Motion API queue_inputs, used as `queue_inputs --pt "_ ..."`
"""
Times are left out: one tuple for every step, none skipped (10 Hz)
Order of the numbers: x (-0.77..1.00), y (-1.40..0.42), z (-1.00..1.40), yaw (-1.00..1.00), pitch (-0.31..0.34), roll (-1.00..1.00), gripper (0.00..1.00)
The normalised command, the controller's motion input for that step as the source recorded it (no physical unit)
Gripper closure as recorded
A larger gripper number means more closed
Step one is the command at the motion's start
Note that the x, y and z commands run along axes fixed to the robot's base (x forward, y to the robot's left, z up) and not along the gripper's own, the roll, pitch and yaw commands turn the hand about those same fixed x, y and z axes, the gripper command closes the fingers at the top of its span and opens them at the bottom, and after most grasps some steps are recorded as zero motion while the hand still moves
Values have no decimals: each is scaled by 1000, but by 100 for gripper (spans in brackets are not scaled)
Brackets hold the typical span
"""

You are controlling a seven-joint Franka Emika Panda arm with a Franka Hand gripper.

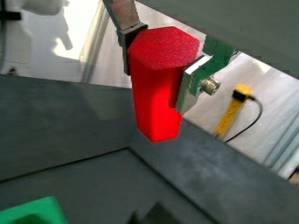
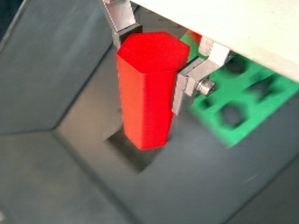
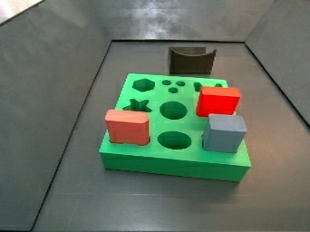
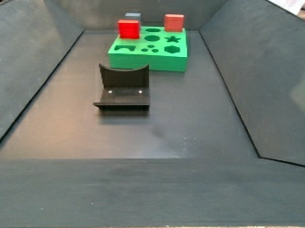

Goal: Pick up the hexagon object. Move up. Place the hexagon object on the fixture. Regrasp the hexagon object. Move to above the board. Insert the hexagon object.
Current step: Move to above the board, then insert the hexagon object.

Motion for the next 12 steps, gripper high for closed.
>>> queue_inputs --pt "-882 -1000 145 -13 -105 -1000 100" --pt "-831 -898 136 -16 -114 -1000 100" --pt "-525 -457 79 -20 -132 -1000 100" --pt "-337 -229 43 -27 -134 -1000 100" --pt "-212 -85 27 -32 -142 -1000 100" --pt "-175 -46 17 -38 -155 -1000 100" --pt "-141 9 13 -37 -182 -1000 100" --pt "-120 46 5 -27 -192 -844 100" --pt "-107 45 4 -18 -168 -628 100" --pt "-93 34 6 -16 -138 -435 100" --pt "-69 24 4 -15 -107 -295 100" --pt "0 0 -14 0 0 -13 100"
